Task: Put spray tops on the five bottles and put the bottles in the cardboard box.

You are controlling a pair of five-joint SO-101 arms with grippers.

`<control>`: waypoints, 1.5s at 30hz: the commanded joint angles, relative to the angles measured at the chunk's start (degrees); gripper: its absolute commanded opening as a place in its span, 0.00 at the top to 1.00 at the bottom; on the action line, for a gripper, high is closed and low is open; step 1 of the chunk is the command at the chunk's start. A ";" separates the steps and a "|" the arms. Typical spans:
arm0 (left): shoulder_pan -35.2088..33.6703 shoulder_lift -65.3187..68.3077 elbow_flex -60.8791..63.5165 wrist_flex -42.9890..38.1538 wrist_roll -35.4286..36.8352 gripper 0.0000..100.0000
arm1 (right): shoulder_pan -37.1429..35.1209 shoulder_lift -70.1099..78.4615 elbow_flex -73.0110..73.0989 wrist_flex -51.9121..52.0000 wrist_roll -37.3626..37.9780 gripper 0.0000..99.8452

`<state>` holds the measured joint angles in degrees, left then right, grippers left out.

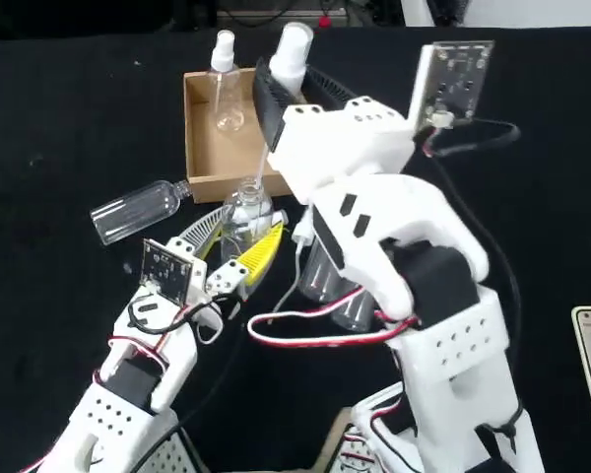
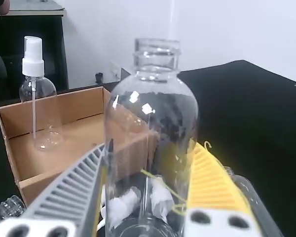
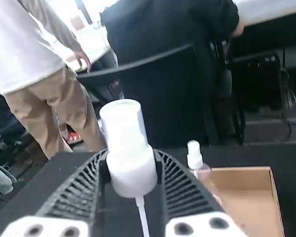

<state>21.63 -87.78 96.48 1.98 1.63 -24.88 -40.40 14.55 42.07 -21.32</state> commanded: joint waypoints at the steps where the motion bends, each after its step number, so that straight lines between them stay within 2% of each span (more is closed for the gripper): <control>1: 0.66 -0.44 1.27 -1.05 0.44 0.83 | -0.88 -1.36 2.77 -5.71 0.97 0.99; 10: 0.66 -0.44 1.27 -1.05 0.44 0.83 | -1.05 -1.80 10.07 -9.41 0.97 0.99; 20: 0.66 -0.53 1.27 -1.05 0.44 0.83 | -4.48 -1.71 10.95 -2.90 1.32 0.99; 26: 0.57 -0.62 1.36 -1.05 0.44 0.83 | -5.36 -1.71 10.95 0.44 6.86 0.99; 34: 0.57 -0.70 1.36 -1.05 0.44 0.83 | -5.36 -1.80 12.26 1.49 7.38 0.99; 39: 0.57 -0.70 1.36 -1.05 0.44 0.83 | -5.45 -5.58 15.87 -0.53 8.97 0.99; 45: 0.57 -0.70 1.36 -1.05 0.44 0.83 | -5.36 -13.85 25.54 -8.26 9.05 0.99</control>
<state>21.80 -87.78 96.48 1.98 1.63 -29.63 -49.71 38.11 38.29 -12.97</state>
